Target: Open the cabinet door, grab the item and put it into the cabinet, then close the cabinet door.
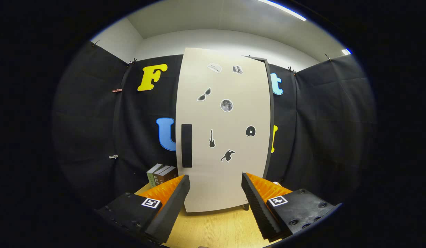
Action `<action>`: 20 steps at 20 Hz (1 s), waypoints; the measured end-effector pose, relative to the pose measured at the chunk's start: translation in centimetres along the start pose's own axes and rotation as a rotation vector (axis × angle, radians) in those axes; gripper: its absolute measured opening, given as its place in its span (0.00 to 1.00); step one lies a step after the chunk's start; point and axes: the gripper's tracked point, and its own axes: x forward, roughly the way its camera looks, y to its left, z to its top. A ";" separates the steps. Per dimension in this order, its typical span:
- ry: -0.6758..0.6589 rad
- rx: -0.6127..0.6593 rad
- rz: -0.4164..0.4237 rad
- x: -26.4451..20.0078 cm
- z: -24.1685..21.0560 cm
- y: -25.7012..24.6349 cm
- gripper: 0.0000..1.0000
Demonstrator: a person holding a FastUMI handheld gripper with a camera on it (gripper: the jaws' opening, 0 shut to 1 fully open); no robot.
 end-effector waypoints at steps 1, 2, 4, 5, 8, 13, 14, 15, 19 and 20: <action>-0.001 0.001 -0.001 0.0 0.0 0.0 0.97; -0.003 0.003 -0.003 -0.1 0.1 -0.1 0.97; -0.006 0.006 -0.006 0.0 0.2 -0.2 0.97; -0.006 0.006 -0.007 0.0 0.2 -0.2 0.97; -0.011 0.004 -0.010 -0.1 0.4 -0.2 0.97; -0.007 0.007 -0.013 -0.2 0.1 -0.4 0.97; -0.005 0.006 -0.013 -0.2 0.1 -0.5 0.97; -0.006 0.004 -0.015 -0.2 0.1 -0.5 0.97; -0.009 0.006 -0.018 -0.3 0.2 -0.9 0.97; -0.008 0.011 -0.021 -0.3 0.2 -1.1 0.97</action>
